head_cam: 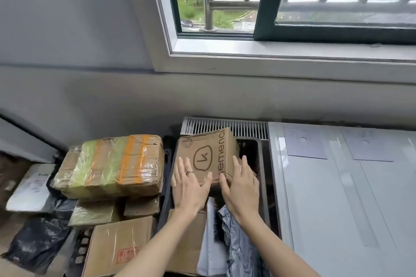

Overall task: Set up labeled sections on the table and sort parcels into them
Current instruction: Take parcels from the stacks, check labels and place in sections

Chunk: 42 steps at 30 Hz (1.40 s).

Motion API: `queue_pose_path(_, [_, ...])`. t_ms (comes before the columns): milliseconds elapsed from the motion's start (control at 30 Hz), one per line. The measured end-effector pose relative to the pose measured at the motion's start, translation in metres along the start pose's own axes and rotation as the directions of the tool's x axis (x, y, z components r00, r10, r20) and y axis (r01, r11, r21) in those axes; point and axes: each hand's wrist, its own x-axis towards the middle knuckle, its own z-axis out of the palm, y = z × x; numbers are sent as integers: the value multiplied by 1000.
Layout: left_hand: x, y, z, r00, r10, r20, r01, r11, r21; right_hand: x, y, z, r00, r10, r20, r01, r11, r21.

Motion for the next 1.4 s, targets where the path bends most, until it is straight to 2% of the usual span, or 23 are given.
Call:
queue_pose_path(167, [23,-16,26,997,-65,34,66,997,-30,14,7,35,999,33,20,-33,999,3])
queue_pose_path(467, [61,-46,60,960,-265,88,275,954,-124,42,11,80,978,208,9,-205,953,222])
queue_pose_path(667, [68,-45,69,953,-302,28,301,933,-196,44,11,94,953,302,-23,-270,881,387])
queue_pose_path(833, [75,-40,63,924,-383,7,366,876,-314,45,13,92,948,316,-34,-270,857,438])
queue_pose_path(1033, [73,-45,50,914,-402,49,378,805,-457,43,21,76,953,303,2,-260,814,519])
queue_pose_path(1200, [66,-43,30,923,-384,32,325,731,-599,39,19,53,961,276,-21,-222,813,539])
queue_pose_path(1400, [44,-32,-9,955,-291,54,209,537,-818,25,10,11,961,273,-35,-196,768,610])
